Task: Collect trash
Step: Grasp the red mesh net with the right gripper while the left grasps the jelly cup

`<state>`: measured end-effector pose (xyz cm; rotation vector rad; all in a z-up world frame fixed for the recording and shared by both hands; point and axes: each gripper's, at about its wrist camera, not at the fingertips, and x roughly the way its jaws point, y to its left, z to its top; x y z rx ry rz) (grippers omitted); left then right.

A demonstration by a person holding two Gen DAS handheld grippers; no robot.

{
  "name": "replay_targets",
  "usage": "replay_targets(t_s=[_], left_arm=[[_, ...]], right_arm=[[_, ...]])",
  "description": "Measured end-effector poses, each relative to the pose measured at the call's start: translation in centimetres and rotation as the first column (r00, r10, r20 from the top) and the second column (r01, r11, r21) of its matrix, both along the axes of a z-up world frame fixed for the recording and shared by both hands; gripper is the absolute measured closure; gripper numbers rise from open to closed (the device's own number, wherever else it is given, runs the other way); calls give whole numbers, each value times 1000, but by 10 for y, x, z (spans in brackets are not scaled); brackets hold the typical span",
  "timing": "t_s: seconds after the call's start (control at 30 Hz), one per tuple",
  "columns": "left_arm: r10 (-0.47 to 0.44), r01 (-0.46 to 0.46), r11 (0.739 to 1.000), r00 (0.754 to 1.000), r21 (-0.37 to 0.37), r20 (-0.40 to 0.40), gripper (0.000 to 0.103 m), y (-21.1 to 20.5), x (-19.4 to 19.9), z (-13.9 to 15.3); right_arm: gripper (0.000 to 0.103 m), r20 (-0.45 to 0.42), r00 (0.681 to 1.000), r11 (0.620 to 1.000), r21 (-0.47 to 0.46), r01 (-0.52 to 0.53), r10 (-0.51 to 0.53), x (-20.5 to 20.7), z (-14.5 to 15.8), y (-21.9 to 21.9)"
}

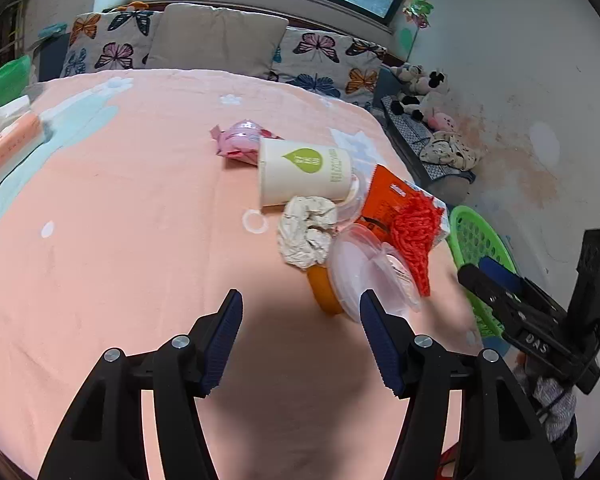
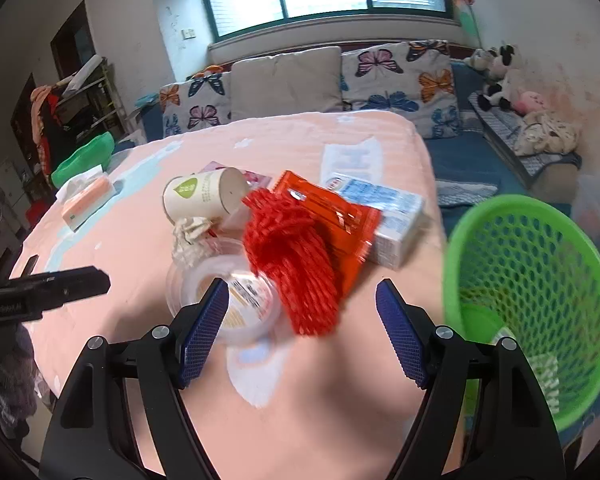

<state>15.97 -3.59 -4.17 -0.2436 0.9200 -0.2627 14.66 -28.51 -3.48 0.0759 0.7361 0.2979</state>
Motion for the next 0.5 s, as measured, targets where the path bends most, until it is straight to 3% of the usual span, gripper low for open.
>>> replay_targets(t_s=[0.5], left_arm=[[30,-30,1000,999,4,-16,38,13,-1,-5]], right_arm=[[27,-24,999,1000,1,-27,27,50,-13,20]])
